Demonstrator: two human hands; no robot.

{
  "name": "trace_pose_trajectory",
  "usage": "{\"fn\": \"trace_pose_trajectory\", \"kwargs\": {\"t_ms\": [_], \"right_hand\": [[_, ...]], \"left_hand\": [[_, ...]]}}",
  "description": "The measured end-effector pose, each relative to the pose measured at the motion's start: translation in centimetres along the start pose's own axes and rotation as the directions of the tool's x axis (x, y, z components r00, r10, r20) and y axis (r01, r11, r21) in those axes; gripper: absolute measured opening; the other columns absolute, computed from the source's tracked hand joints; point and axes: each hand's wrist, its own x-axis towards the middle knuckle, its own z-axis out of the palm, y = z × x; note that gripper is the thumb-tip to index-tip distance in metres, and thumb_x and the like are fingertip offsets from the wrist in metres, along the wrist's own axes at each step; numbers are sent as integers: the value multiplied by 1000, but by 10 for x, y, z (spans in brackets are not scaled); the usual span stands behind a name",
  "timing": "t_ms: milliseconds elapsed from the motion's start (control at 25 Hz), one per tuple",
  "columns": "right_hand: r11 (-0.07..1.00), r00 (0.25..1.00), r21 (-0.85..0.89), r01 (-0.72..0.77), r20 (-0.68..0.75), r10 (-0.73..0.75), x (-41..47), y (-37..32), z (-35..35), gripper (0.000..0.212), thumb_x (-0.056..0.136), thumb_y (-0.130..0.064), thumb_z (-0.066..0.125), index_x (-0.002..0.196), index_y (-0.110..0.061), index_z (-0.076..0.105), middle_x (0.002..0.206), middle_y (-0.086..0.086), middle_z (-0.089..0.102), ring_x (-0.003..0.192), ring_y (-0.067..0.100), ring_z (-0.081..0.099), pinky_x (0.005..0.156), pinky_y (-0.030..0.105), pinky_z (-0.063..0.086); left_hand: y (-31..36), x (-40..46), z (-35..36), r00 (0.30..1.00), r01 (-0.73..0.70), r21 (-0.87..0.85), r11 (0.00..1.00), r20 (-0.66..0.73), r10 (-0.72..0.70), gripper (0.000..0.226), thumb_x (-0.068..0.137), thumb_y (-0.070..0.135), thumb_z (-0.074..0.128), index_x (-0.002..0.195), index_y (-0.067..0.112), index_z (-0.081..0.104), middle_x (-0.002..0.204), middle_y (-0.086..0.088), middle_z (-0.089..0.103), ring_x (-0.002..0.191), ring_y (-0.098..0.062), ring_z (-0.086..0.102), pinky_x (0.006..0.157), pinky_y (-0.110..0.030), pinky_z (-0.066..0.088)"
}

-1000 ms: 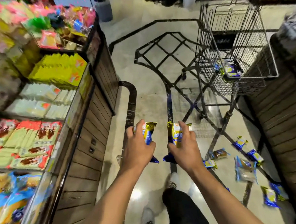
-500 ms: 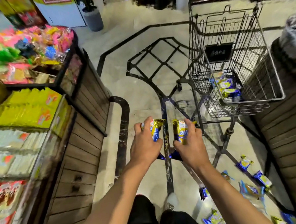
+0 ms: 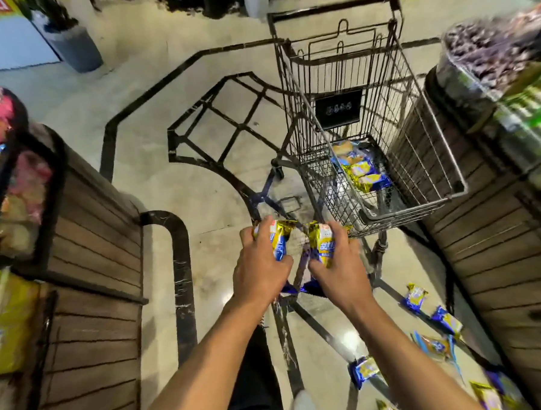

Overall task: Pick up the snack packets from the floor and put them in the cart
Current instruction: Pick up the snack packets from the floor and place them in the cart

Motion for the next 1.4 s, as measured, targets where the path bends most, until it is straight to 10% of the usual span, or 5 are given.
{"fn": "trace_pose_trajectory", "kwargs": {"t_ms": [1040,1400], "right_hand": [[904,832,190,-383,-355,427,318,23,-104,82,78,-29,69,145,-43,24,123,3,40,104,30,58,87,43,50],[756,644,300,-581,-398,653,378,88,-134,84,78,-32,72,144,-44,21,125,3,40,95,26,58,80,42,53]], "left_hand": [[215,357,112,814,-450,109,886,457,357,83,79,30,70,145,44,21,137,-1,32,104,-31,60,82,-46,54],[263,427,209,668,-568,142,811,655,354,85,83,33,69,150,40,18,149,-4,26,106,-32,59,85,-42,51]]}}
